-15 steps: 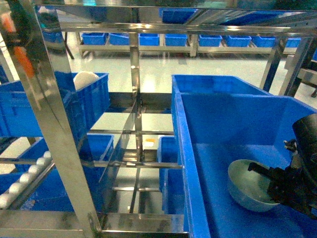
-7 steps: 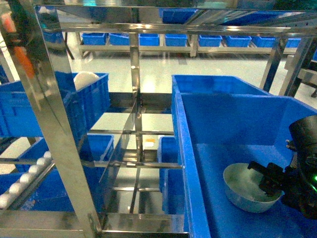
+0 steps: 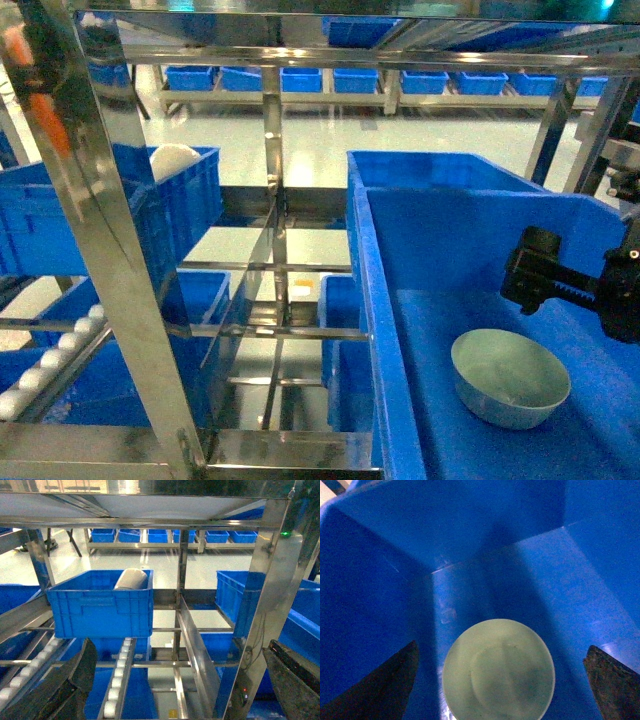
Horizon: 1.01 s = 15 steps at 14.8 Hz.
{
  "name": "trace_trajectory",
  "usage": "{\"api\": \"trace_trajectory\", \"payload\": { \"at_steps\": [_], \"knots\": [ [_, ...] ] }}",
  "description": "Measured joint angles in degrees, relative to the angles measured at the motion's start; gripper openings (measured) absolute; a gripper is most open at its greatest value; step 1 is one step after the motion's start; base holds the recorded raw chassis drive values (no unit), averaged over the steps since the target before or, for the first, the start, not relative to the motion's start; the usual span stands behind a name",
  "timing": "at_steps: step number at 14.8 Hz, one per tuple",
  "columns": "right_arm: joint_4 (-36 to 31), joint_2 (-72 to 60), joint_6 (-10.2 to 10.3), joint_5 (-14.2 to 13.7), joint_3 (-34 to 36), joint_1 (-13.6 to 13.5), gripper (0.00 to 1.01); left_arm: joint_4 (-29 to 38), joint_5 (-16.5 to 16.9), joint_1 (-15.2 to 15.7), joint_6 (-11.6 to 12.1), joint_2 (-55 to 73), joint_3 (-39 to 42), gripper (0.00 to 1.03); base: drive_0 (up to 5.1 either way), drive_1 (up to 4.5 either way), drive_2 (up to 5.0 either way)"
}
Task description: Place green bowl on second shelf with right arm
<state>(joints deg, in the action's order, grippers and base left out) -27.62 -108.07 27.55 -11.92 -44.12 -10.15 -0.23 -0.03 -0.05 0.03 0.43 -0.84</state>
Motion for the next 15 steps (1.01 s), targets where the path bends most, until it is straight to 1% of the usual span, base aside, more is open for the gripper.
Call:
{"api": "trace_trajectory", "payload": {
  "at_steps": [1,3,4,5,6,7,8,10,11,12,13,14,15],
  "knots": [
    [-0.15,2.95,-1.03,-0.33,1.70,0.02,0.98,0.00,-0.02,0.00,0.00,0.00,0.00,0.98,0.0,0.00,0.0],
    [-2.40,9.75,-4.59,-1.66,5.92,0.00,0.98,0.00,-0.02,0.00,0.00,0.00,0.00,0.98,0.0,0.00,0.0],
    [-6.19,13.22,-8.22,-3.34,8.90,-0.66,0.98,0.00,-0.02,0.00,0.00,0.00,0.00,0.98,0.0,0.00,0.0],
    [-8.24,17.33,-13.05,-3.72,11.93,-1.55,0.98,0.00,-0.02,0.00,0.00,0.00,0.00,0.98,0.0,0.00,0.0],
    [-6.80,19.85,-15.61,-3.32,13.40,-1.90,0.98,0.00,-0.02,0.00,0.00,0.00,0.00,0.98,0.0,0.00,0.0],
    [-5.86,20.57,-16.96,-2.78,14.21,-1.88,0.98,0.00,-0.02,0.00,0.00,0.00,0.00,0.98,0.0,0.00,0.0],
    [-5.97,20.57,-17.09,-2.19,14.75,-1.86,0.98,0.00,-0.02,0.00,0.00,0.00,0.00,0.98,0.0,0.00,0.0],
    [-6.16,20.57,-17.14,-2.14,14.86,-1.86,0.98,0.00,-0.02,0.00,0.00,0.00,0.00,0.98,0.0,0.00,0.0],
    [-14.75,19.10,-18.53,-1.05,16.52,-1.68,0.95,0.00,-0.02,0.00,0.00,0.00,0.00,0.98,0.0,0.00,0.0],
    [-29.14,16.90,-21.94,1.27,20.98,-0.55,0.82,0.02,0.02,-0.02,0.00,0.00,0.00,0.98,0.0,0.00,0.0],
    [-35.63,18.75,-24.57,2.23,26.32,0.22,0.69,-0.04,-0.09,0.00,0.00,0.00,0.00,0.98,0.0,0.00,0.0],
    [-38.64,24.13,-25.83,3.21,28.59,1.62,0.56,-0.02,-0.04,0.07,0.00,0.00,0.00,0.98,0.0,0.00,0.0],
    [-38.88,29.24,-26.25,3.89,29.46,2.78,0.43,-0.02,-0.02,0.04,0.00,0.00,0.00,0.98,0.0,0.00,0.0]
  ]
}}
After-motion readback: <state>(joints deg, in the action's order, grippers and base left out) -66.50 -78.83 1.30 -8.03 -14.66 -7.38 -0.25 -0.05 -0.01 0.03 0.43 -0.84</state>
